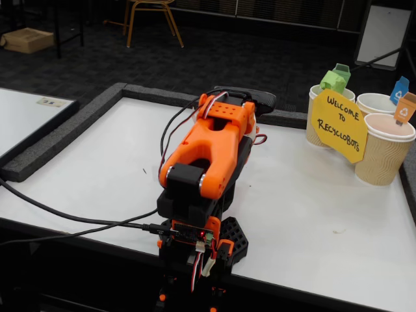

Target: Sort rubbish by color.

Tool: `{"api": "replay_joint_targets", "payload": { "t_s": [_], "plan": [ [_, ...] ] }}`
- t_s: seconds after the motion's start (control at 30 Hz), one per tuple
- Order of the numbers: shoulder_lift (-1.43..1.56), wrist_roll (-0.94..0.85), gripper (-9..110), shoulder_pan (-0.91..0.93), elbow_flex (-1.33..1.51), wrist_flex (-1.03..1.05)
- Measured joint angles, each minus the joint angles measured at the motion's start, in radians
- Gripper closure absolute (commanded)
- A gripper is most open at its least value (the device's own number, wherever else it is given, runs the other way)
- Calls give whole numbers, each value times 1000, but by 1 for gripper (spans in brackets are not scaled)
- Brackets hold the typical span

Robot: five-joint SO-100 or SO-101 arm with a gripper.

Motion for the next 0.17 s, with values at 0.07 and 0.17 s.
{"api": "replay_joint_targets", "payload": {
  "t_s": [0.07,0.17],
  "plan": [
    [0,0,101,0,0,0],
    [0,0,101,0,0,0]
  ]
}}
